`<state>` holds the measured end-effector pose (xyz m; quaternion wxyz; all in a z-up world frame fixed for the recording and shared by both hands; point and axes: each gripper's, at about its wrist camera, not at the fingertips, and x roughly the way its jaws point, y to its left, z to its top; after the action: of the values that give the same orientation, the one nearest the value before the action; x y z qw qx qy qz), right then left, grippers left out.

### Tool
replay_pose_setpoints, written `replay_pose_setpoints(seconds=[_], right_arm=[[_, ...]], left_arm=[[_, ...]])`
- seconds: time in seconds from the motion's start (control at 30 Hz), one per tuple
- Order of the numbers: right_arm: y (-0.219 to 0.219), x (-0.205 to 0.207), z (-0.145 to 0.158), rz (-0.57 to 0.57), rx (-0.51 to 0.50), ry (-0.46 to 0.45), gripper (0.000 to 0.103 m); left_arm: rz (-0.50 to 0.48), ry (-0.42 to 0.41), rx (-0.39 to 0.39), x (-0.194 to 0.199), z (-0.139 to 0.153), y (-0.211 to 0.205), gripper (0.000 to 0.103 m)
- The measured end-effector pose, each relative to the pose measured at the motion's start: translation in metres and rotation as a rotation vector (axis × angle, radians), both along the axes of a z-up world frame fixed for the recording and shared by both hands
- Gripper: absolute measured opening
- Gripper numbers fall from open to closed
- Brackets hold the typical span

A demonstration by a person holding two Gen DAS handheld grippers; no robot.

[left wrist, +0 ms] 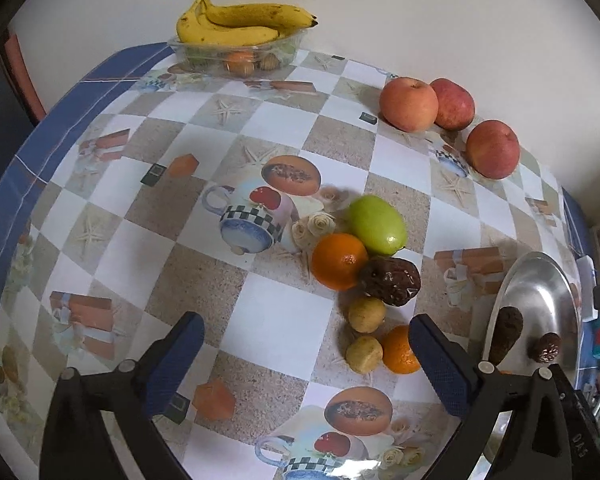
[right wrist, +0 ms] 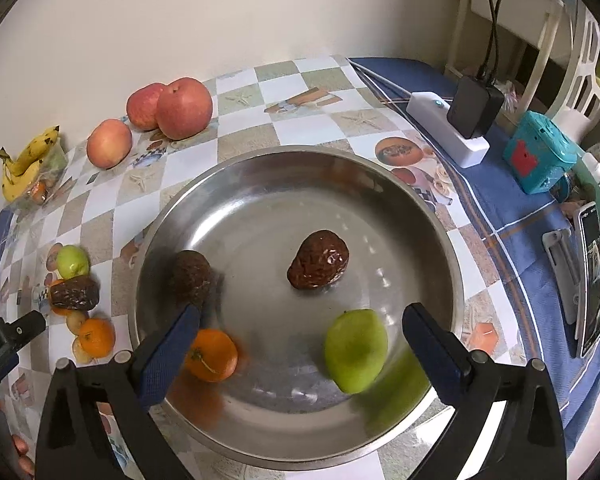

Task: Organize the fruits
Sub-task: 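Withdraw both open tools from the bowl back toward the fruit row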

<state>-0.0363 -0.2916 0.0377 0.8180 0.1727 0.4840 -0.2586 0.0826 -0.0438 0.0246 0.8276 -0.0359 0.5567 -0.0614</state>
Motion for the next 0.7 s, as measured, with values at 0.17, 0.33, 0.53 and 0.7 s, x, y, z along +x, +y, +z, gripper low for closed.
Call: replay_pose_setpoints(seconds=[0.17, 0.33, 0.53, 0.7], right_arm=[[0.011, 0.004, 0.005, 0.055, -0.056, -0.038, 0.102], [0.028, 0.010, 0.005, 0.133, -0.080, -0.049, 0.102], [0.049, 0.017, 0.006, 0.201, -0.105, -0.072, 0.102], [0.059, 0.028, 0.008, 0.224, 0.018, -0.077, 0.102]], left_arm=[[-0.016, -0.029, 0.012, 0.000, 0.004, -0.001, 0.103], [-0.033, -0.088, 0.044, 0.000, 0.009, -0.002, 0.103], [-0.038, -0.086, 0.027, 0.006, 0.010, 0.006, 0.103], [-0.015, -0.096, -0.031, 0.014, 0.014, 0.022, 0.103]])
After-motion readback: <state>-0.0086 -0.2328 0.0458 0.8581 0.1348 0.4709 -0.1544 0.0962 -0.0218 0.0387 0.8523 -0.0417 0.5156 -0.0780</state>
